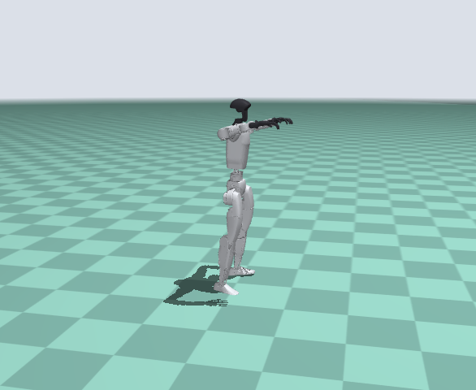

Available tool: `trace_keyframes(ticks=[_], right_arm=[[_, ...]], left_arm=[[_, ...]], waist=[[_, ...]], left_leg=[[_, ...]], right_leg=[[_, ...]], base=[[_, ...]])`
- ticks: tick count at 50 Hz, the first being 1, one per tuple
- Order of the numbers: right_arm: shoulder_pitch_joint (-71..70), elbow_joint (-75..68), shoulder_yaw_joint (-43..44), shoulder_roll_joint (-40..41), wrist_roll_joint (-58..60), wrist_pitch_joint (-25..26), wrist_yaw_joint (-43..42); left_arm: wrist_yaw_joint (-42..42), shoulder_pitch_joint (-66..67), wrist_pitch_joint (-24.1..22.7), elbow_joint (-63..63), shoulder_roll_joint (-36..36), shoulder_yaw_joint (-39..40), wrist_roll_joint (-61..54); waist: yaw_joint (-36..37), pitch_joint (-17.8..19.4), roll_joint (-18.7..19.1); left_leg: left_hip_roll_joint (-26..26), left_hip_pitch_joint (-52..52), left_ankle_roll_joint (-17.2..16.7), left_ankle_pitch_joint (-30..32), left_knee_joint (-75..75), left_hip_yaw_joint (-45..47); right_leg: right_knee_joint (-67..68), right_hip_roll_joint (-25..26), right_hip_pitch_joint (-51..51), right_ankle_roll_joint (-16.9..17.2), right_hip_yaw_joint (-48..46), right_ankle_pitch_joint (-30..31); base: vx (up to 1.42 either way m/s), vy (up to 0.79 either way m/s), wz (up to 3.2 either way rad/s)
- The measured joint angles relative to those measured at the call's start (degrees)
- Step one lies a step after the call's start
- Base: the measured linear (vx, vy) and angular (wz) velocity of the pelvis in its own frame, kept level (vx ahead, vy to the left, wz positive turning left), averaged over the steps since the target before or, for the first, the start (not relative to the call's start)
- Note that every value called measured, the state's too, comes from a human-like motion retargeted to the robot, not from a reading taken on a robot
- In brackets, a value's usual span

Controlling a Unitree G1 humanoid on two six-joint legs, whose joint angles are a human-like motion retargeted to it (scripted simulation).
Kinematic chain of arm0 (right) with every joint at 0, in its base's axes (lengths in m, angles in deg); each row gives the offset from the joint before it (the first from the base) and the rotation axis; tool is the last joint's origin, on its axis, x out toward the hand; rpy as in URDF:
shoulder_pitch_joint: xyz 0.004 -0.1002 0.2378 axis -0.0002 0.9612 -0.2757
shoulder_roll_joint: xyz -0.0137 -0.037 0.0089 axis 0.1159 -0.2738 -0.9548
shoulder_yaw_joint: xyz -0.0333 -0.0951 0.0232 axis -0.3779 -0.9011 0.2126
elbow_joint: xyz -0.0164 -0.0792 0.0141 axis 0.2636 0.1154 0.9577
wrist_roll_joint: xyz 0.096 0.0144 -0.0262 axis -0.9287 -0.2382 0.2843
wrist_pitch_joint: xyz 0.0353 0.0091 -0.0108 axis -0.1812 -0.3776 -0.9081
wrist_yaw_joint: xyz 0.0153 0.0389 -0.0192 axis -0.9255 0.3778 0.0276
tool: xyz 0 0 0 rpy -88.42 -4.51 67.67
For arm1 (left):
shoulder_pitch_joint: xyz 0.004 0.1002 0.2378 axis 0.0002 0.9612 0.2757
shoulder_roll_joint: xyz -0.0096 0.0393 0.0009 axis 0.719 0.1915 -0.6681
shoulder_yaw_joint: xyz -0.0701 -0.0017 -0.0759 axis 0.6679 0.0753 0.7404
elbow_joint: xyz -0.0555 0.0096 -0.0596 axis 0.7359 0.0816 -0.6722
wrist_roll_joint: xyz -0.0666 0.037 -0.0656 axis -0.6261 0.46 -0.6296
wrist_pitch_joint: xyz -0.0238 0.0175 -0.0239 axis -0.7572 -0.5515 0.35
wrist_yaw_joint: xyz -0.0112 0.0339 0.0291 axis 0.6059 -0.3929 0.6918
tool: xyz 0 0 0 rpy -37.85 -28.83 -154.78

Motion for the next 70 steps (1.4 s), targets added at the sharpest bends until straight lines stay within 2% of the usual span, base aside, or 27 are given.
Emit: trace_keyframes(ticks=[13, 20, 30, 40, 47, 53, 57, 62, 66, 70], right_arm=[[1.9, 0.0, 2.5, 1.1, -0.9, -0.9, -1.6], [-4.1, 1.2, -3.6, 4.6, -1.7, -2.1, -4.5], [-18.1, 4.7, -27.6, 18.5, -3.4, -2.4, -6.6], [-28.3, 4.4, -52.8, 36.8, -1.1, -2.3, -8.1], [-30.8, 3.6, -62.4, 44.5, 1.1, -1.6, -8.6], [-32.4, 2.8, -67.0, 48.5, 0.7, -0.6, -10.0], [-34.8, 1.0, -69.5, 51.6, 0.1, 0.0, -12.9], [-39.6, -1.5, -72.8, 54.4, 1.0, 0.6, -16.8], [-42.2, -2.7, -75.0, 55.4, 2.8, 1.2, -18.9], [-41.9, -2.6, -75.6, 56.5, 2.8, 1.8, -20.2]], left_arm=[[2.1, -1.4, -1.3, 0.0, -0.7, -1.0, 1.1], [8.3, -6.6, -3.5, 1.8, -5.9, -5.0, 3.8], [11.6, -12.8, -4.7, 7.7, -22.6, -19.3, -0.6], [10.4, -8.0, -3.5, 6.9, -46.9, -30.8, -7.9], [12.4, -7.5, -2.6, 3.9, -61.1, -36.6, -10.0], [15.6, -8.0, -2.7, 4.6, -69.9, -37.9, -10.3], [18.4, -9.5, -3.0, 4.3, -72.2, -39.4, -9.7], [21.7, -12.6, -2.7, 0.8, -71.3, -41.8, -7.8], [24.4, -15.2, -1.8, -5.0, -70.5, -43.2, -7.1], [26.9, -18.8, -1.7, -12.0, -70.4, -44.4, -9.2]], waist=[[-0.1, 0.8, 0.0], [-0.3, 2.5, -0.3], [0.2, 5.6, -1.4], [0.1, 9.0, -2.8], [0.0, 11.9, -3.9], [-0.1, 17.0, -4.3], [0.2, 21.9, -4.2], [0.6, 27.9, -4.2], [-0.2, 28.8, -5.1], [-1.4, 28.8, -6.1]], left_leg=[[-0.4, -0.2, 0.3, -0.2, 0.1, -0.2], [-0.9, -0.3, 0.4, -0.3, 0.1, -0.7], [-1.4, -0.3, 0.8, -0.5, 0.3, -0.9], [-1.5, -2.1, 1.7, -0.6, 1.0, -0.4], [-1.7, -4.8, 2.3, 0.3, 0.6, -1.0], [-3.0, -6.5, 3.2, 2.0, -1.2, -2.4], [-3.3, -7.5, 4.0, 3.4, -2.7, -3.3], [-3.3, -10.0, 6.5, 4.0, -2.1, -4.1], [-3.0, -15.7, 8.6, 3.4, 1.2, -4.5], [-2.3, -19.7, 9.4, 3.6, 3.0, -4.5]], right_leg=[[1.1, -0.6, -0.5, 0.0, -0.1, -0.9], [1.9, -1.3, -0.7, 0.0, -0.3, -1.2], [2.6, -1.9, -0.9, 0.0, -0.2, -1.3], [4.0, -2.2, -3.5, 0.0, 0.7, -1.5], [3.9, -2.3, -5.9, 0.0, 0.2, -0.8], [3.5, -3.3, -7.6, 0.0, -0.5, 0.1], [4.7, -3.6, -9.4, -1.3, -0.8, 0.2], [8.5, -4.1, -13.1, -3.5, -0.5, -0.9], [11.6, -4.6, -18.5, -4.8, -0.1, -1.4], [11.8, -4.2, -22.1, -5.5, 0.1, -0.5]], base=[[0.00, 0.00, 0.00], [0.00, 0.00, 0.00], [0.00, 0.00, 0.00], [0.00, 0.00, 0.00], [0.00, 0.00, 0.00], [-0.04, 0.02, 0.14], [-0.10, 0.00, 0.18], [-0.12, -0.04, 0.13], [-0.09, -0.04, 0.09], [-0.06, -0.04, -0.02]])
